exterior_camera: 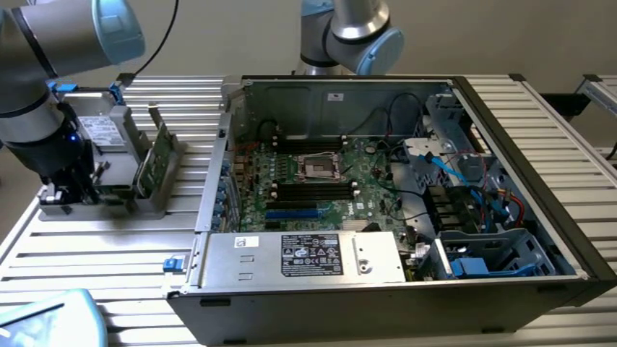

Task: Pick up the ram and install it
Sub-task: 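Pick up the ram and move it above insertion slot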

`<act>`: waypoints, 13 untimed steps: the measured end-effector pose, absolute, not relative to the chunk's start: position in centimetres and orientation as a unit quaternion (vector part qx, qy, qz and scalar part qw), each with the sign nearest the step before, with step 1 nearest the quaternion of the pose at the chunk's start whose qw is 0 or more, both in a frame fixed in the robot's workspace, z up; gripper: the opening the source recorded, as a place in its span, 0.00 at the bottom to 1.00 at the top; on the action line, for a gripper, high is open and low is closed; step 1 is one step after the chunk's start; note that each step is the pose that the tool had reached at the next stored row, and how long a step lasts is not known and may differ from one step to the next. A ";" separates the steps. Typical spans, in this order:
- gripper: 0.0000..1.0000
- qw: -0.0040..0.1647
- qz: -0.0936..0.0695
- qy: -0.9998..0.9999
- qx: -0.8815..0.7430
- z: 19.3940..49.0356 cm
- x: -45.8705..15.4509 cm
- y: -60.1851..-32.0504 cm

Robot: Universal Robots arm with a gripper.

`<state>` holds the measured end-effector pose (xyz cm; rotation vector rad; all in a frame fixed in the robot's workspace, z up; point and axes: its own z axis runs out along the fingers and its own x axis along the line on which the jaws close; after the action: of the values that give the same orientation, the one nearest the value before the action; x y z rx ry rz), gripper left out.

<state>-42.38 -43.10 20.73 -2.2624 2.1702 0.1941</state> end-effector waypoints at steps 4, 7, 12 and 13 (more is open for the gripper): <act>0.14 0.000 0.062 0.691 -0.720 21.3 -42.4 -43.1; 0.14 0.000 0.062 0.691 -0.720 22.1 -42.4 -43.1; 0.14 0.000 0.062 0.691 -0.720 24.3 -42.4 -43.1; 0.14 0.000 0.062 0.691 -0.720 24.8 -42.4 -43.1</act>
<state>-42.38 -43.10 24.76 -2.2623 2.1700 0.1943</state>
